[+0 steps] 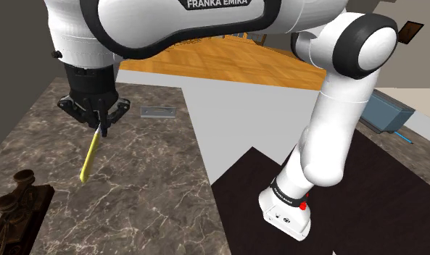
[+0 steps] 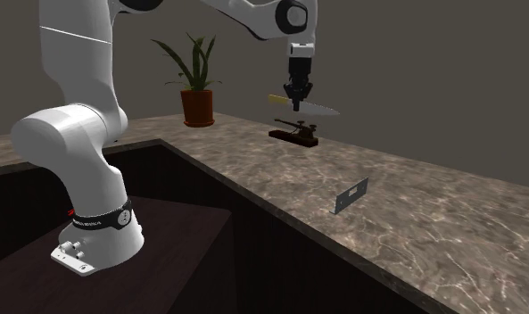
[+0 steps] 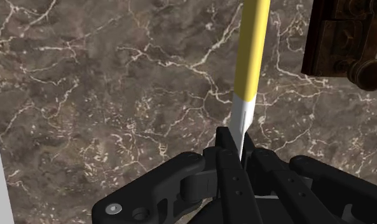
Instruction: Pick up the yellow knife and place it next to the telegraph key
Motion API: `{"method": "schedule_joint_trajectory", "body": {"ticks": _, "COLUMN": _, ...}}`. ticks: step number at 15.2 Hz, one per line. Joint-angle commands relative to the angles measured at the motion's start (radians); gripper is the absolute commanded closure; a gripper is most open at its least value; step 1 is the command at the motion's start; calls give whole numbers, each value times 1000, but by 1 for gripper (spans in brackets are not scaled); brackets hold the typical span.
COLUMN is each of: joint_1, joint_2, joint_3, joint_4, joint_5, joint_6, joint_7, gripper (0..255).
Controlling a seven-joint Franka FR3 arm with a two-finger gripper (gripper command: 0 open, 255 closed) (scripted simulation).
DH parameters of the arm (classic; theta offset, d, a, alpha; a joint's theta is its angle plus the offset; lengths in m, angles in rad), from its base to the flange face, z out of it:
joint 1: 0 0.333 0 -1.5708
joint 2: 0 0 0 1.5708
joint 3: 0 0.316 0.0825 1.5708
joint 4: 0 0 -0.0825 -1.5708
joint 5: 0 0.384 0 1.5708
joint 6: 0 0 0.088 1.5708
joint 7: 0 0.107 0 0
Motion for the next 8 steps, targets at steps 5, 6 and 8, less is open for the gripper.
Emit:
{"method": "schedule_joint_trajectory", "body": {"ticks": 5, "joint_1": 8, "joint_2": 24, "joint_3": -2, "joint_4": -49, "joint_5": -16, "joint_6": 69, "joint_7": 17, "gripper": 255}}
{"method": "schedule_joint_trajectory", "body": {"ticks": 6, "joint_1": 8, "joint_2": 27, "joint_3": -3, "joint_4": -59, "joint_5": -18, "joint_6": 82, "joint_7": 18, "gripper": 255}}
{"method": "schedule_joint_trajectory", "body": {"ticks": 8, "joint_1": 8, "joint_2": 33, "joint_3": -5, "joint_4": -79, "joint_5": -22, "joint_6": 106, "joint_7": 21, "gripper": 255}}
